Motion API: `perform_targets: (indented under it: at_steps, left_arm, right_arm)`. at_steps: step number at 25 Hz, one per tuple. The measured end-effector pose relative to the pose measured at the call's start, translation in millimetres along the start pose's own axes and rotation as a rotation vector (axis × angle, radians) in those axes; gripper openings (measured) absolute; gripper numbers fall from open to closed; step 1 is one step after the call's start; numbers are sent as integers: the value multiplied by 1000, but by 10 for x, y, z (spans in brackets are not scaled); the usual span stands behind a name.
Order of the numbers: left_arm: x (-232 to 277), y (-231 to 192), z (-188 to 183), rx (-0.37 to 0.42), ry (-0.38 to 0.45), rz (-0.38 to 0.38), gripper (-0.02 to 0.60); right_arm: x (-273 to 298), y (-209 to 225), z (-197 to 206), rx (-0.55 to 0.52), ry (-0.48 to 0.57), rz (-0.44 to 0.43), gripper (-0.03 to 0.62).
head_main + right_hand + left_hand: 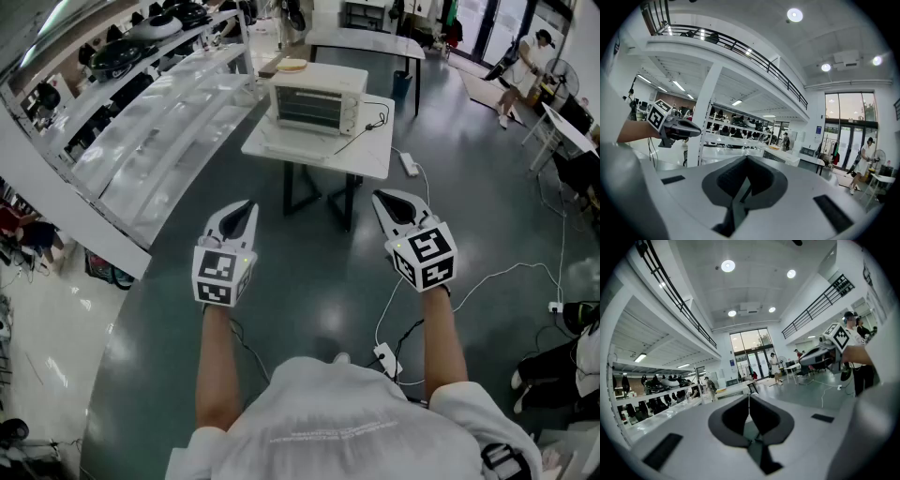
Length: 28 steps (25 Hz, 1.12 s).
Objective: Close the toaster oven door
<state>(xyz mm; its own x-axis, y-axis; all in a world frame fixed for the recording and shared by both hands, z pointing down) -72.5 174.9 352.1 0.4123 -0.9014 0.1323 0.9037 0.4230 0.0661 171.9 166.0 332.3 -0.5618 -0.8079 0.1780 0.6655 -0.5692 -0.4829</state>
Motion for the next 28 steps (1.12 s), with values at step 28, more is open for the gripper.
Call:
perform_targets:
  at_steps: [28]
  left_arm:
    - [5,-92,127,-64,-6,34,128]
  right_arm:
    - [170,-122,-17,60,24,-43,118]
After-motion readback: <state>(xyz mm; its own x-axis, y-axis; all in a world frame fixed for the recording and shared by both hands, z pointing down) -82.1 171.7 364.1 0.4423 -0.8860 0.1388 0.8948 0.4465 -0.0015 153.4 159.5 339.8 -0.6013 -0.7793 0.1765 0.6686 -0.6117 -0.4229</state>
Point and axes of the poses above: the fingertips, and each gripper's own axes: x forward along the fingers, y to its right, z out of its underside, the point moved 2 cm from there along -x, backward along the fingers, and after that the axes turned 14 degrees about -x, right-handed, at the moved point
